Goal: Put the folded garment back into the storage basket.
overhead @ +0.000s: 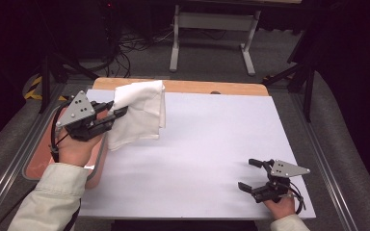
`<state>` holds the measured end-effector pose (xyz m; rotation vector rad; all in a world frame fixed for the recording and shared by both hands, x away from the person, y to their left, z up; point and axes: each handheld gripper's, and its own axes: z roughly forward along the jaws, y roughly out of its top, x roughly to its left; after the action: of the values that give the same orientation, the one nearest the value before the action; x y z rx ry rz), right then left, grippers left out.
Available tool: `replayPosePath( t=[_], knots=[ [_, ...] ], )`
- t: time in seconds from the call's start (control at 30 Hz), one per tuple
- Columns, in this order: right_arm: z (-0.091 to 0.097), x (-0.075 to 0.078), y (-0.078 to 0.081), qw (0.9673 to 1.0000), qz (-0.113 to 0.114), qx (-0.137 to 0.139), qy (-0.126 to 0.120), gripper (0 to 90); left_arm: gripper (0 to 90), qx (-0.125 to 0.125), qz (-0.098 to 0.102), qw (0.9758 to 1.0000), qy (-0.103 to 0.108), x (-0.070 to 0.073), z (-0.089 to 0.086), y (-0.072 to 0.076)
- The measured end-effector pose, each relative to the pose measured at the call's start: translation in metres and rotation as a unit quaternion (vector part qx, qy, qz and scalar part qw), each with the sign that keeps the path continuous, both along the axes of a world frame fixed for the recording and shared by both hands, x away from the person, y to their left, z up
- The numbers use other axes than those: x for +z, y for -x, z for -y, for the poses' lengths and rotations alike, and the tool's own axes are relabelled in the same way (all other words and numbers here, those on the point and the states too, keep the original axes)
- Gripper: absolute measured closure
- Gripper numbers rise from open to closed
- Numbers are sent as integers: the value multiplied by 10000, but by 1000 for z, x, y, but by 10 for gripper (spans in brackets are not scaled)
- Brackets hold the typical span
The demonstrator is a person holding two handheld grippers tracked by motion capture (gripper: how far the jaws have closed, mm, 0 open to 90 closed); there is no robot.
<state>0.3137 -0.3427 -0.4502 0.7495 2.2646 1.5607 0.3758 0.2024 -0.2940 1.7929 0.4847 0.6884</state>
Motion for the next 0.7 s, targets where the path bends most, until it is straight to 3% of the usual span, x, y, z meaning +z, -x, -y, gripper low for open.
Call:
replayPosePath(
  t=[0.7],
  knots=[
    [0,0,0,10000,37,-46,32,25,706,633,132,9979,-7,6,-53,17]
  ],
)
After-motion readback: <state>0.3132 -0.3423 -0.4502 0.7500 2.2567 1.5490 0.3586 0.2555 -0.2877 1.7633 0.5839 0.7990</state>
